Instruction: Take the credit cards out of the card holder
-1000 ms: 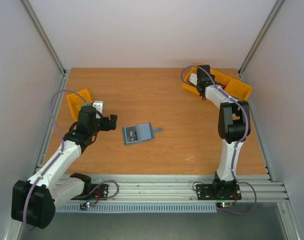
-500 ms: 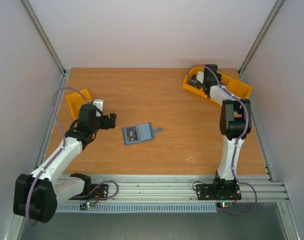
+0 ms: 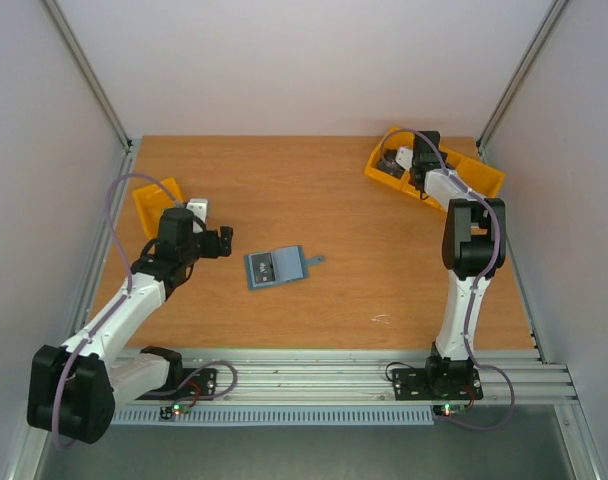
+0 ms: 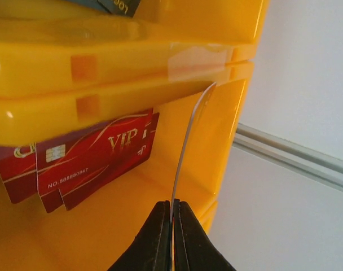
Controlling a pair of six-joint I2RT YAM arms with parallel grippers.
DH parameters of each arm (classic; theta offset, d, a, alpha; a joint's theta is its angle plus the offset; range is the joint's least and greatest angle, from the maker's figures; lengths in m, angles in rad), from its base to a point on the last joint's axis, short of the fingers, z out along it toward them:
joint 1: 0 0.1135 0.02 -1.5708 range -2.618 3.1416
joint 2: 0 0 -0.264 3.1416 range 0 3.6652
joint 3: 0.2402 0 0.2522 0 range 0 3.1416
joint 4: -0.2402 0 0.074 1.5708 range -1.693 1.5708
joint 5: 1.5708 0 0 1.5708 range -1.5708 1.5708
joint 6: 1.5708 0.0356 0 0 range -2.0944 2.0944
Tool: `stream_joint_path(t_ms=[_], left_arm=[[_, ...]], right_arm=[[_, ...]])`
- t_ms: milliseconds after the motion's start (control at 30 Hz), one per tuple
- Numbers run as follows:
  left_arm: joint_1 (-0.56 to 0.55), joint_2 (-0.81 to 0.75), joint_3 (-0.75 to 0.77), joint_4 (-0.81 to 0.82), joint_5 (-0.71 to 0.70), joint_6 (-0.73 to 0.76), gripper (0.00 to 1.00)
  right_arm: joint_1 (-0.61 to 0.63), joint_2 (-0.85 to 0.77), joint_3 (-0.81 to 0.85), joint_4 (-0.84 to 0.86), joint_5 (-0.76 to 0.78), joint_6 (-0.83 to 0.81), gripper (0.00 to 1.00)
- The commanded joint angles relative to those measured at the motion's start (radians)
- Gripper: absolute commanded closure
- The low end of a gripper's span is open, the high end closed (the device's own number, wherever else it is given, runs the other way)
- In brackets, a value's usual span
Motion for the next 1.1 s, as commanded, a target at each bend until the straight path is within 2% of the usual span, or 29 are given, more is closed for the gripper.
stream_joint_path(t_ms=[0,433,533,800,933,1067], left_arm=[[0.007,0.012,0.038,0.046,0.001,0.02,0.01],[0.007,0.012,0.046,0.044,0.008,0.035,0.01],[0.007,0.012,0.047,0.046,0.014,0.035,0.01],[0.009,0.0,0.053,0.035,-0.002,0.056,0.01],[0.009,-0.009,0.054,0.035,-0.003,0.052,0.0],[0.009,-0.022,0.057,0.033,0.004,0.051,0.01]], right_arm=[[-0.038,0.017,-0.018,-0.072,-0.04,0.027,0.99],[-0.06,0.051,0.032,-0.093,-0.104,0.044,0.98],[-0.06,0.059,0.039,-0.103,-0.101,0.051,0.96],[-0.059,0.01,0.032,-0.132,-0.099,0.085,0.51],[-0.057,-0.05,0.044,-0.18,-0.123,0.127,0.38],[-0.056,-0.115,0.054,-0.245,-0.168,0.172,0.3]])
